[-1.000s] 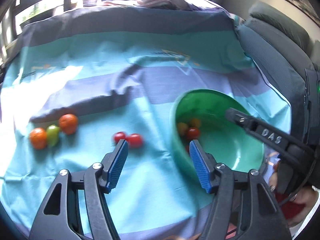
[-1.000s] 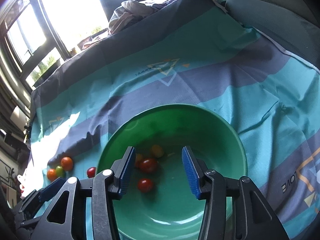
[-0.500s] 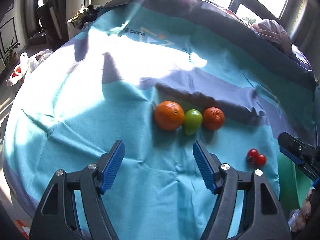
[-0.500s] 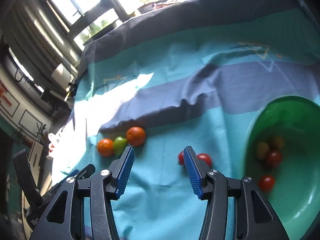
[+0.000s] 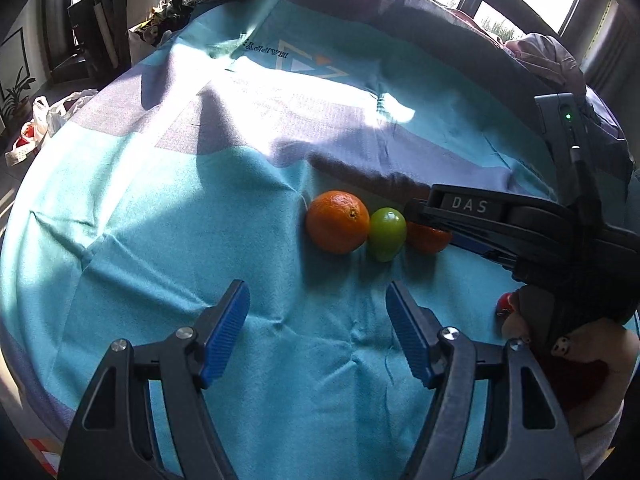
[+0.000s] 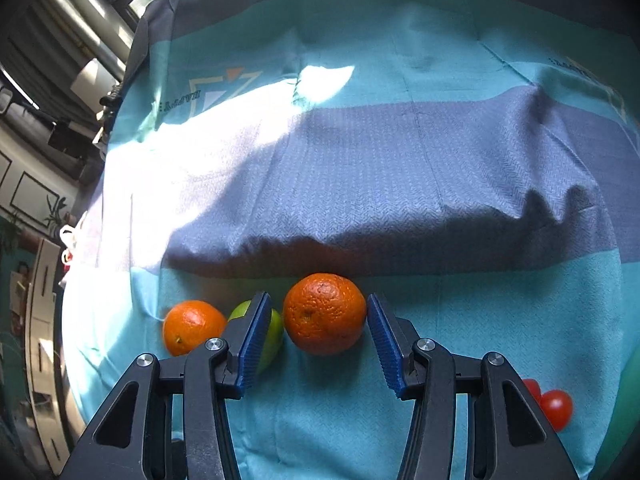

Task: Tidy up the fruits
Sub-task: 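Grasp the orange with the right gripper, then carry the orange into the green bowl and open the right gripper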

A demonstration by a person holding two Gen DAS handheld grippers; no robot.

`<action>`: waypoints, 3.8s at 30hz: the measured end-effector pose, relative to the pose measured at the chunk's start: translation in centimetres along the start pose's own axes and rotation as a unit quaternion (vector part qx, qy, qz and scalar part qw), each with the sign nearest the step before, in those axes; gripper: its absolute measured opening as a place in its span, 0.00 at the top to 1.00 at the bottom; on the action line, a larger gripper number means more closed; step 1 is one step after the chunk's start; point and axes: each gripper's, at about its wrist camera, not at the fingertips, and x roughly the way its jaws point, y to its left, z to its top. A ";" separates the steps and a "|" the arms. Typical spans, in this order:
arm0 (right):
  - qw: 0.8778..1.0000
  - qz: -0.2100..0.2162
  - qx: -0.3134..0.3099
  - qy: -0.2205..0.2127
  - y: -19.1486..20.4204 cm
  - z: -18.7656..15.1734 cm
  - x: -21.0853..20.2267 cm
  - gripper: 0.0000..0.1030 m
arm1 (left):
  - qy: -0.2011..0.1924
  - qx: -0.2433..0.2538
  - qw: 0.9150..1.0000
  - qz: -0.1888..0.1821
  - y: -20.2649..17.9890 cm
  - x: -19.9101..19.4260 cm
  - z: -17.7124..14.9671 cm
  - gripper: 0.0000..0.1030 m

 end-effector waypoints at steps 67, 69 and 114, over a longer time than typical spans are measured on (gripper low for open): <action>0.985 0.143 0.095 -0.004 -7.6 -9.4 -7.9 0.59 | 0.055 0.120 0.978 -0.161 -11.1 -0.4 -5.1 0.61; 0.985 0.144 0.086 -0.031 -7.6 -9.3 -9.8 0.59 | 0.028 0.134 0.977 -0.166 -12.0 -2.1 -4.8 0.61; 0.962 0.041 0.227 -0.148 -24.2 -11.8 -19.0 0.59 | 0.041 0.343 0.906 -0.246 -31.2 -1.7 -8.8 0.56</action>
